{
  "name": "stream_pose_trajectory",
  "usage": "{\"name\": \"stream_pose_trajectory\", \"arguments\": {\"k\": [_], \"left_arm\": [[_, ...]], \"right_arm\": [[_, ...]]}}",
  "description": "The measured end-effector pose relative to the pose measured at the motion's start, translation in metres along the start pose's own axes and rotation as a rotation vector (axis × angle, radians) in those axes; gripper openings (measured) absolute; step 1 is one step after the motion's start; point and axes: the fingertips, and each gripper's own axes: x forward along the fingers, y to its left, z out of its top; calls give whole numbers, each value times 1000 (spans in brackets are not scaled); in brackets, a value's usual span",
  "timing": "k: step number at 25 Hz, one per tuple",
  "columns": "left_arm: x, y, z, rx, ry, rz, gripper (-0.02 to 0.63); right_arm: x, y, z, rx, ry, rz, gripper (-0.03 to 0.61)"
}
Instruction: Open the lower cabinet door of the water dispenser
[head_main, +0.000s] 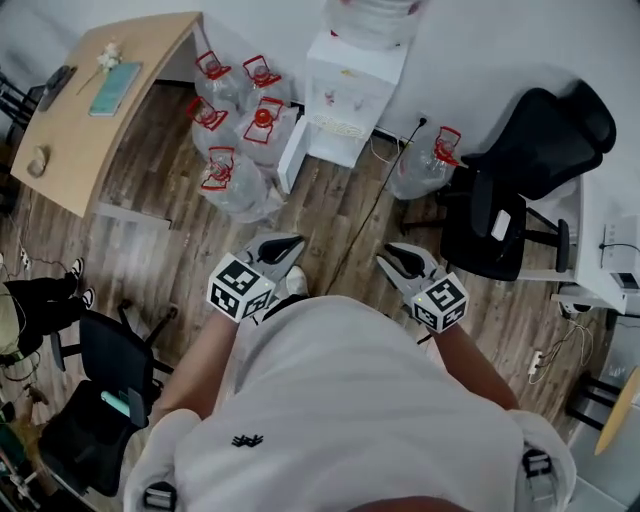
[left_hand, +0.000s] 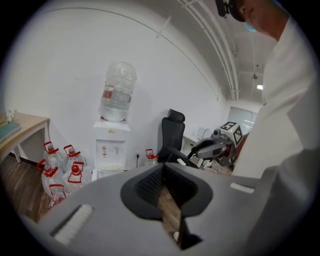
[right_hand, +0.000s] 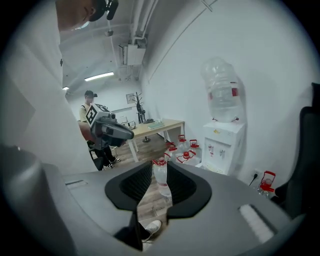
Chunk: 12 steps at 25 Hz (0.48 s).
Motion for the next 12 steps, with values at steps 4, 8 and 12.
{"name": "stream_pose_trajectory", "arguments": {"k": [4, 8, 12], "left_arm": [[25, -53, 8, 4, -14, 11, 57], [47, -110, 8, 19, -10, 3, 57], [60, -158, 0, 23, 4, 12, 57]], "right_arm": [[-56, -3, -15, -19, -9, -5, 91], [-105, -5, -37, -3, -25, -4, 87], [-144, -1, -57, -6, -43, 15, 84]]}}
